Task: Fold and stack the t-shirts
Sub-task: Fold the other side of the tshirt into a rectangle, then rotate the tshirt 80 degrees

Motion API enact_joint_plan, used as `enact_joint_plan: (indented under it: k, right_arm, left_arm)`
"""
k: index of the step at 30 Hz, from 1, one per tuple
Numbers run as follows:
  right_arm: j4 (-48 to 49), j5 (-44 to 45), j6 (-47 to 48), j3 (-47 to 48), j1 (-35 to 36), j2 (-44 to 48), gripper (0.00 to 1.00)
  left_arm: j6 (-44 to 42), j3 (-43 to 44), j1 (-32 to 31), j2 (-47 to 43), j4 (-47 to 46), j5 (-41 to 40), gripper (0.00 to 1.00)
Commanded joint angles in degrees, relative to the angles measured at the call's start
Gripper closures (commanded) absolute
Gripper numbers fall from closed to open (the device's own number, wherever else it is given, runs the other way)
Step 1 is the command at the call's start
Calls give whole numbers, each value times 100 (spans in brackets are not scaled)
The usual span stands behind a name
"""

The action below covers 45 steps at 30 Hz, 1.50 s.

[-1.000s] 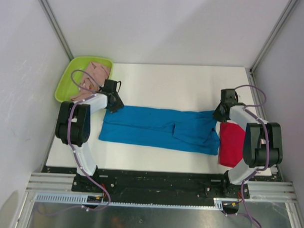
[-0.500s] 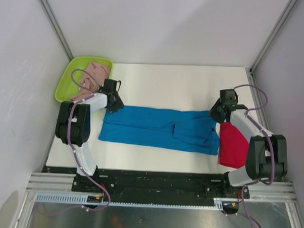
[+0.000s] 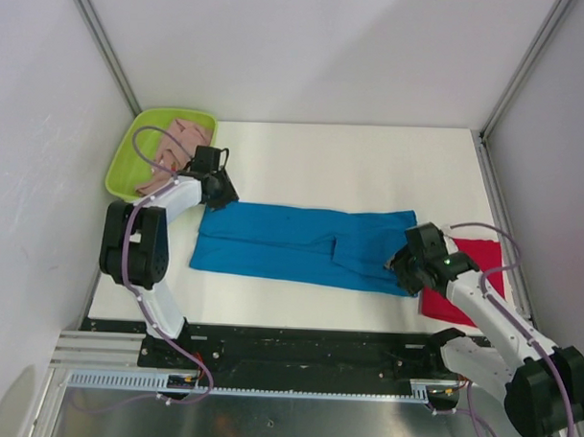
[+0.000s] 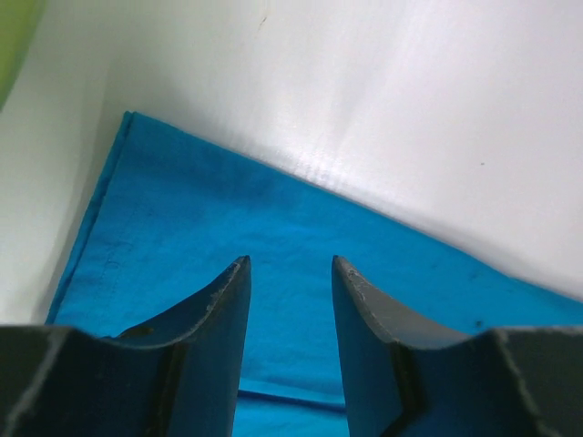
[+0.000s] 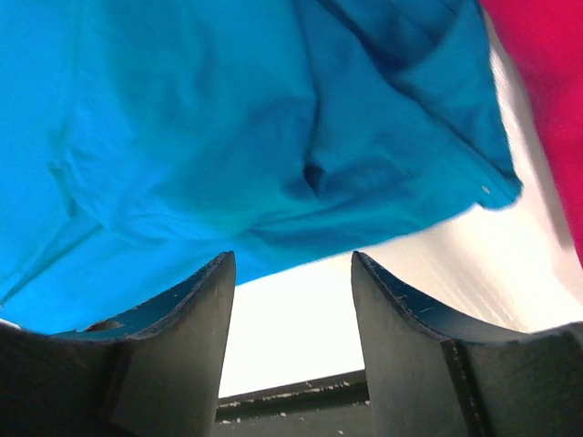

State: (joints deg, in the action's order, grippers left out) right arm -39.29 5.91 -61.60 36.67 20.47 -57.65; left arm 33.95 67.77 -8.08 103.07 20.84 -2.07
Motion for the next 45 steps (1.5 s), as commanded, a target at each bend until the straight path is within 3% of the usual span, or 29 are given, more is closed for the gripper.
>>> enact_joint_plan:
  k: [1,7,16,31,37,45]
  right_arm:
    - [-467,331,-1237,-358,242,435,40]
    - [-286,308,-1816,-873,322,669,37]
    - [71,534,-1896,-1209,255,642,37]
    - [1254,964,-817,-1211,-413,7,48]
    - [2004,797,-320,-948,-924,-783,49]
    - [2906,354,397,188,-1412,-2712,51]
  left_arm:
    - [-154,216,-13,-439,15,161,54]
    - [-148,166,-40,-552,10,322,54]
    - [-161,115,-49,-602,12,326,55]
    - [-151,-237,-46,-895,16,562,55]
    - [-89,-466,-54,-1074,17,749,55]
    - [-129,-697,-98,-1327,85,1004,55]
